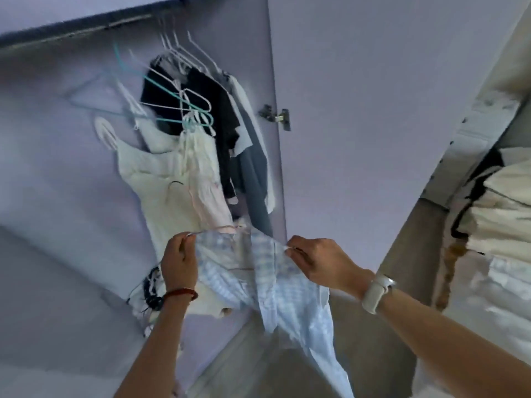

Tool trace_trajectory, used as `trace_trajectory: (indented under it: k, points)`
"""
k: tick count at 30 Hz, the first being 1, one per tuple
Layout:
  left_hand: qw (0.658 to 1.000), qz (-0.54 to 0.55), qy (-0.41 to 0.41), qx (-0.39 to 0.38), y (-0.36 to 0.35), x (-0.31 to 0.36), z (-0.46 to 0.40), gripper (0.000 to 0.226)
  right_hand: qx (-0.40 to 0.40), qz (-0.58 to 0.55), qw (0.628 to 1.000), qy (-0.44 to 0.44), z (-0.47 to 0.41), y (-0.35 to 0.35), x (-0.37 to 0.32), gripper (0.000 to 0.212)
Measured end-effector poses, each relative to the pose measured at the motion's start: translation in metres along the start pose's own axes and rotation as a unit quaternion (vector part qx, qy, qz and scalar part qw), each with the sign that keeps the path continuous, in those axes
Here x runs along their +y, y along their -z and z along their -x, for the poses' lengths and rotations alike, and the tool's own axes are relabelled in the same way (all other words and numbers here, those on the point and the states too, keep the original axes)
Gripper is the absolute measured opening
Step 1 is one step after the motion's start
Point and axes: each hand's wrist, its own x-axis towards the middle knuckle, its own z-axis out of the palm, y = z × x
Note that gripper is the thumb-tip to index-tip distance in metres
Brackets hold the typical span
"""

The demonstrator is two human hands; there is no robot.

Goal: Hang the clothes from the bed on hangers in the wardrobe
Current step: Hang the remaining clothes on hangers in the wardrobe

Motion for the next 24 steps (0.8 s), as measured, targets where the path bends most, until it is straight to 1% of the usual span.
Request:
trace_trajectory:
  k: [3, 4, 7, 9, 10, 12, 14, 16, 19, 21, 22, 24]
  points:
    - [0.998, 0.003, 0.025, 0.064, 0.031, -0.019, -0.03, 0.02, -0.037, -0.037, 0.998, 0.025, -0.05, -0.022, -0.02, 0.026]
    - [0.996, 0.004, 0.026, 0.082, 0.04, -0.022, -0.04, 0.02, -0.034, -0.054, 0.998, 0.03, -0.064, -0.028, -0.026, 0.027]
    - [0.992, -0.032, 0.017, 0.123, 0.063, -0.027, -0.075, 0.026, 0.022, -0.087, 0.995, 0.05, -0.108, -0.043, -0.049, 0.04]
    - [0.986, -0.045, 0.021, 0.156, 0.075, -0.024, -0.096, 0.031, 0.029, -0.117, 0.992, 0.039, -0.139, -0.055, -0.061, 0.038]
    - [0.983, -0.053, 0.011, 0.175, 0.08, -0.02, -0.106, 0.036, 0.036, -0.132, 0.99, 0.038, -0.159, -0.062, -0.067, 0.039]
    - [0.972, -0.086, -0.05, 0.213, 0.089, -0.006, -0.121, 0.043, 0.061, -0.153, 0.986, 0.038, -0.2, -0.073, -0.075, 0.042]
    - [0.947, -0.144, -0.128, 0.256, 0.098, 0.014, -0.139, 0.042, 0.083, -0.157, 0.983, 0.044, -0.243, -0.077, -0.085, 0.037]
    - [0.911, -0.211, -0.199, 0.294, 0.107, 0.037, -0.159, 0.038, 0.104, -0.162, 0.98, 0.045, -0.284, -0.078, -0.09, 0.031]
    - [0.853, -0.29, -0.271, 0.339, 0.116, 0.07, -0.188, 0.042, 0.152, -0.182, 0.97, 0.063, -0.333, -0.073, -0.096, 0.041]
    - [0.818, -0.342, -0.287, 0.362, 0.121, 0.087, -0.205, 0.05, 0.175, -0.187, 0.965, 0.065, -0.361, -0.071, -0.098, 0.043]
    - [0.808, -0.367, -0.275, 0.368, 0.123, 0.092, -0.214, 0.054, 0.181, -0.182, 0.964, 0.067, -0.375, -0.07, -0.099, 0.044]
    - [0.806, -0.407, -0.229, 0.365, 0.127, 0.093, -0.232, 0.064, 0.189, -0.158, 0.967, 0.069, -0.399, -0.068, -0.101, 0.042]
